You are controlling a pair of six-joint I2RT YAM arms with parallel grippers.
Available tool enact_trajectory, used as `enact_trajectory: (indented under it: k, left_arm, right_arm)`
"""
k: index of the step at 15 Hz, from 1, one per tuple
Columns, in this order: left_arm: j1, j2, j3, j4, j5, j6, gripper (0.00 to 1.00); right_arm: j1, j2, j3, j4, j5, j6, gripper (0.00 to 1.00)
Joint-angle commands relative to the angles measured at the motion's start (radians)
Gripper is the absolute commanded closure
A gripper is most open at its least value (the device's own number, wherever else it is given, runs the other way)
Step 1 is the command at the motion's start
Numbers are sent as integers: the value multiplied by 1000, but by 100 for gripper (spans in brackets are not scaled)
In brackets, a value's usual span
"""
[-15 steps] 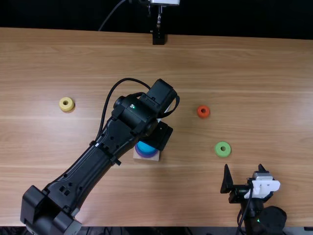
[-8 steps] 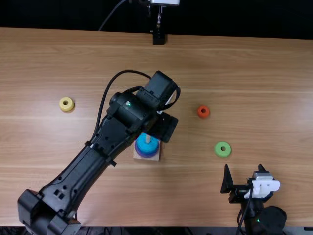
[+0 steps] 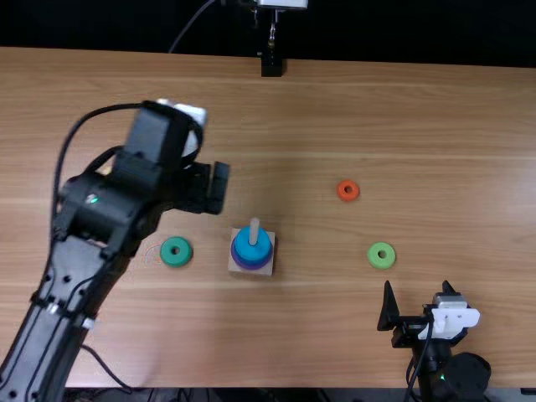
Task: Build the Hanoi tower: stack the rings onto the peg from bottom to top in this color order: purple, dark blue, light blue, dark green, light green, yellow, orange.
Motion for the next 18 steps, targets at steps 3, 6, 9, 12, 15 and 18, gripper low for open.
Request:
enact_trajectory:
  k: [3,6,9,12,15,18]
  left_arm:
    - [60,-95,-227,-2,4,3,0]
    - [95,-158,-430,0,4,5,0]
    - [94,-148,-499,-9,2,18,0]
    - [86,-61,-509,0,2,128,0]
    - [86,-16,-539,22,2,136,0]
    - [91,-21,-660,286,8,125,0]
  right_arm:
    - [-15,-25,-68,-42,-6,-3,0]
    - [-15,-25,-68,-42,-4,-1,0]
    - [-15,-25,-68,-42,-4,-1,0]
    - [-15,-25,-68,-42,-6,-3,0]
    - [-15,-25,-70,-42,-4,-3,0]
    - [-15,-25,-70,-42,-4,-1,0]
